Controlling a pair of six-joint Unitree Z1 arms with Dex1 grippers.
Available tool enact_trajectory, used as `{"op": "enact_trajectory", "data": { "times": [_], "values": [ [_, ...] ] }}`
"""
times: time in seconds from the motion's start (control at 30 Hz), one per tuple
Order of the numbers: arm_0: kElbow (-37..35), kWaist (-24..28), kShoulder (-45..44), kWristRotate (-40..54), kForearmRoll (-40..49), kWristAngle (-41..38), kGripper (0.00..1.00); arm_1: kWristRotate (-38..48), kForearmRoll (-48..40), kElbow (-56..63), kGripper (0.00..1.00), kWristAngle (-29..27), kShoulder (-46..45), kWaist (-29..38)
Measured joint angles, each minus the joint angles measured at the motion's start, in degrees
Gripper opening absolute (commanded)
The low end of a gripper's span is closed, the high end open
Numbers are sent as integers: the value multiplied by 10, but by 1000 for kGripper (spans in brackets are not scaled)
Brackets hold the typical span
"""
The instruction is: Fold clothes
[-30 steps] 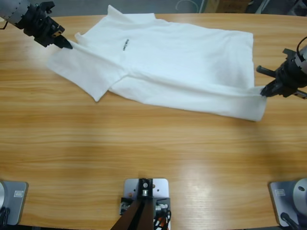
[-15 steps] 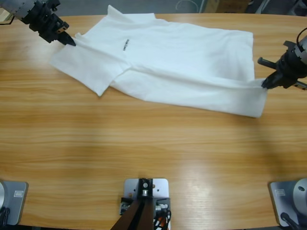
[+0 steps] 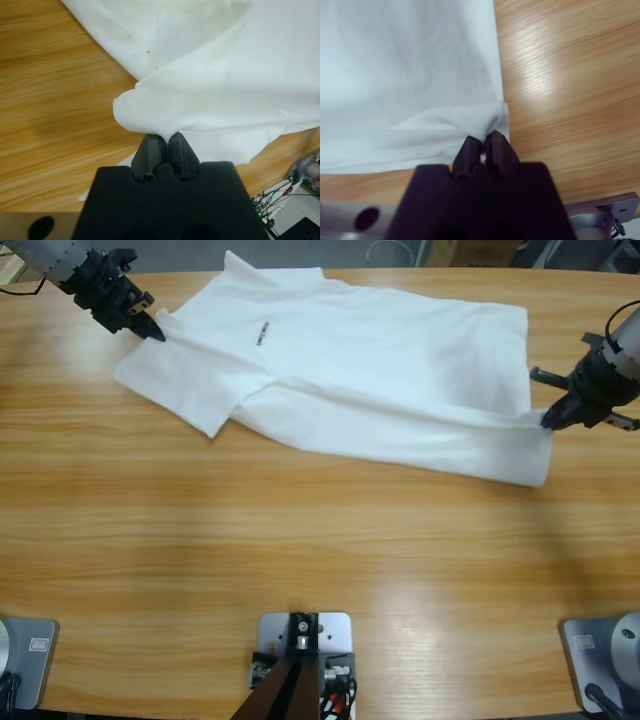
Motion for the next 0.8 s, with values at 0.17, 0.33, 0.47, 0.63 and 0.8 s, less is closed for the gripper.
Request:
{"op": "enact_trajectory", "data": {
  "times": [0.17, 0.33, 0.47, 0.63, 0.8],
  "values": [
    [-14, 0, 10, 0, 5, 0, 0, -4, 0, -8, 0, -5, 10, -2],
    [-24, 0, 21, 0, 11, 0, 0, -9, 0, -19, 0, -9, 21, -4],
    [-30, 0, 31, 2, 16, 0, 0, -12, 0, -25, 0, -10, 30, -11],
    [-56, 0, 44, 3, 30, 0, 0, -13, 0, -26, 0, -12, 37, -12],
    [-76, 0, 59, 5, 41, 0, 0, -13, 0, -26, 0, -12, 43, -12]
  ]
}}
